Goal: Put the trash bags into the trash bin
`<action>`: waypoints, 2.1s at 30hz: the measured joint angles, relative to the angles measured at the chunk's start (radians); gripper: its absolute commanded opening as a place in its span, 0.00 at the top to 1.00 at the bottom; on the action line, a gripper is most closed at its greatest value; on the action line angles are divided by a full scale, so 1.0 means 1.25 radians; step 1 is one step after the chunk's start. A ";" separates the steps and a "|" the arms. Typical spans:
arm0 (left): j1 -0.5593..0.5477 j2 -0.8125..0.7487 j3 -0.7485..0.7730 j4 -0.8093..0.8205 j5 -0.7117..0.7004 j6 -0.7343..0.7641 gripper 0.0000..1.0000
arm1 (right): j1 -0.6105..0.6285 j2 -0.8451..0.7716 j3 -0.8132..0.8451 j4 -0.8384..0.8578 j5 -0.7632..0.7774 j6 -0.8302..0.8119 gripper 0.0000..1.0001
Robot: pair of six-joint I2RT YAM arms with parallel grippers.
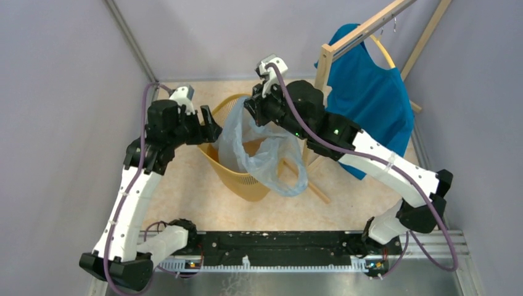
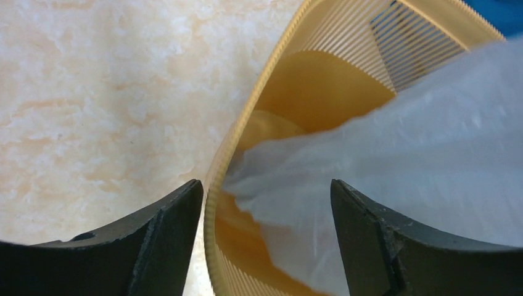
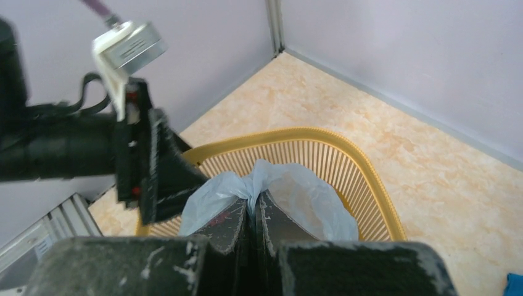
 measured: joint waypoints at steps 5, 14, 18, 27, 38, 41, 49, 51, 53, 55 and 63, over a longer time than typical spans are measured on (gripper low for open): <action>0.000 -0.078 -0.046 -0.011 0.020 -0.022 0.29 | -0.031 0.067 0.056 -0.008 -0.016 -0.002 1.00; 0.003 -0.230 -0.110 -0.016 0.172 -0.128 0.35 | -0.048 0.155 0.175 -0.027 -0.045 -0.017 1.00; 0.003 -0.248 -0.105 -0.037 0.186 -0.136 0.15 | -0.050 0.157 0.175 -0.045 -0.064 -0.022 1.00; 0.003 -0.220 0.089 -0.111 0.131 -0.066 0.01 | -0.053 0.157 0.175 -0.060 -0.136 -0.005 0.95; 0.002 -0.166 0.175 0.132 0.251 -0.051 0.06 | -0.053 0.164 0.208 -0.072 -0.264 0.049 0.88; 0.002 -0.129 0.133 0.160 0.283 -0.056 0.14 | -0.053 0.166 0.222 -0.083 -0.287 0.051 0.88; 0.002 -0.087 0.046 0.187 0.300 -0.088 0.57 | -0.054 0.169 0.228 -0.102 -0.318 0.068 0.86; 0.002 -0.087 0.033 0.200 0.306 -0.096 0.71 | -0.054 0.173 0.231 -0.111 -0.323 0.071 0.80; 0.002 -0.089 0.025 0.208 0.309 -0.104 0.80 | -0.055 0.177 0.238 -0.121 -0.322 0.071 0.68; 0.002 -0.094 0.016 0.209 0.310 -0.109 0.83 | -0.056 0.180 0.250 -0.139 -0.314 0.076 0.53; 0.002 -0.168 -0.052 0.213 0.290 -0.114 0.89 | -0.056 0.142 0.276 -0.274 -0.285 0.103 0.18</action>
